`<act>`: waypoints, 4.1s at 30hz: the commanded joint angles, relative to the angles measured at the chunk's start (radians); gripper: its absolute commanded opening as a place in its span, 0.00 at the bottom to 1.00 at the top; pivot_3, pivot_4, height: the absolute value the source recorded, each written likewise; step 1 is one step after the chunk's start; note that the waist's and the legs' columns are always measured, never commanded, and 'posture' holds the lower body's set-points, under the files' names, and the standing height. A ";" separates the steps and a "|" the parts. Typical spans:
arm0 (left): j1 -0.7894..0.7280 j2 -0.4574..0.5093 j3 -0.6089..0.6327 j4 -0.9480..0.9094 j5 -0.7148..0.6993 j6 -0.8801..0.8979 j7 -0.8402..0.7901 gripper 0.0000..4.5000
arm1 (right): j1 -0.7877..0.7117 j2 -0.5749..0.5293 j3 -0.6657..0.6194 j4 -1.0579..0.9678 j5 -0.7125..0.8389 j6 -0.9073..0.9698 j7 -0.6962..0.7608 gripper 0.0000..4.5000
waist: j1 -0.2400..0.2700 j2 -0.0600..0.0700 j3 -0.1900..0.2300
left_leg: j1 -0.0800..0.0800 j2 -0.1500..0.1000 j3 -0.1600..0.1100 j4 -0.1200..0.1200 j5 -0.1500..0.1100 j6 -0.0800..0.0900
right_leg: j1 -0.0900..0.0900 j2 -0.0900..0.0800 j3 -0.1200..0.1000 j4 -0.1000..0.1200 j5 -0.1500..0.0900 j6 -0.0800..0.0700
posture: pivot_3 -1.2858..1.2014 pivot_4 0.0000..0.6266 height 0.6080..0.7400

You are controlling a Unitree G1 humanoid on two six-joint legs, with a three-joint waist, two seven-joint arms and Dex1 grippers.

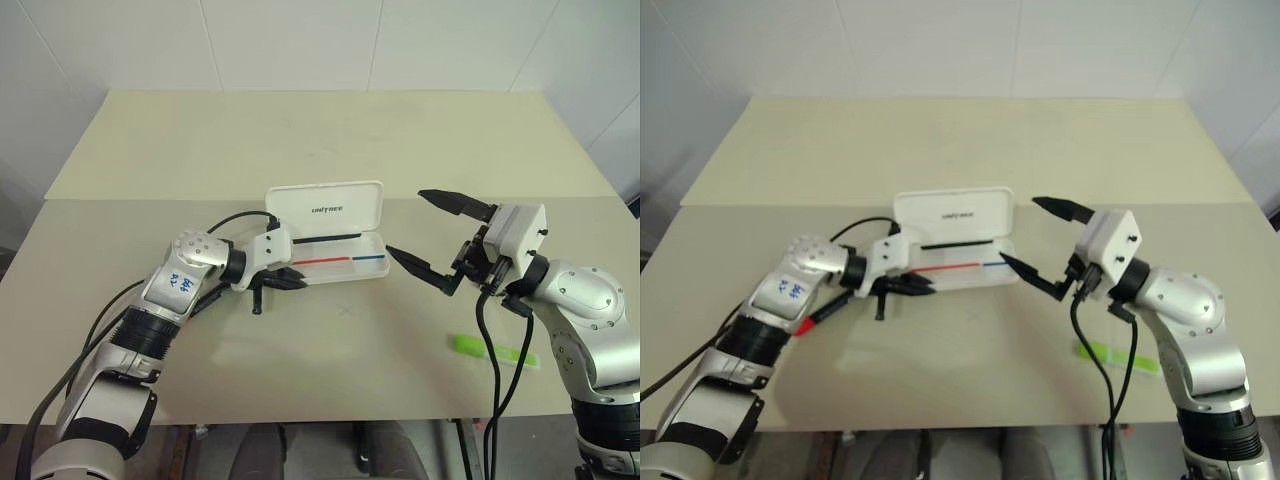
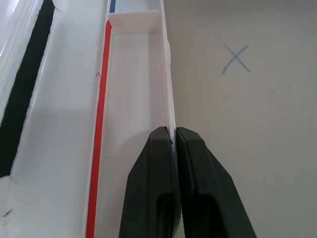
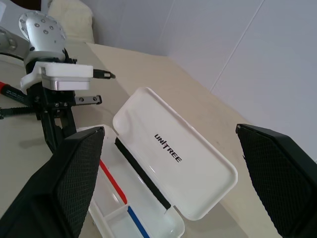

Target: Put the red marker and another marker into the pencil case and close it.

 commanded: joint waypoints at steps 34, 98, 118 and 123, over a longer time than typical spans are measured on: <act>0.213 0.043 -0.103 -0.406 -0.027 0.196 0.018 0.01 | 0.358 -0.213 -0.293 -0.172 0.188 0.164 0.127 1.00 | 0.001 0.000 0.000 | 0.000 0.000 0.000 0.001 0.000 0.001 | 0.000 0.000 0.002 0.000 -0.004 -0.005 | 0.52 0.24 1.00; 0.774 0.130 0.654 -0.210 -0.279 -0.150 0.201 1.00 | -0.006 -0.108 -0.013 -0.103 0.260 0.197 0.196 1.00 | -0.001 -0.001 0.000 | 0.002 0.002 0.002 0.000 -0.001 0.000 | 0.000 -0.001 0.001 0.001 -0.009 -0.015 | 0.52 0.24 1.00; 0.773 0.112 0.526 -0.310 -0.207 -0.031 0.381 0.14 | 0.000 -0.104 -0.020 -0.111 0.246 0.185 0.156 1.00 | 0.001 -0.001 -0.001 | 0.003 0.002 0.003 0.000 -0.001 0.000 | 0.000 -0.001 0.001 0.002 -0.009 -0.015 | 0.52 0.24 1.00; 0.777 0.126 0.506 -0.336 -0.224 -0.095 0.321 0.14 | 0.004 -0.104 -0.022 -0.106 0.240 0.184 0.156 1.00 | 0.001 -0.001 -0.001 | 0.003 0.002 0.003 0.000 -0.001 0.000 | 0.000 -0.002 0.001 0.002 -0.009 -0.015 | 0.52 0.24 1.00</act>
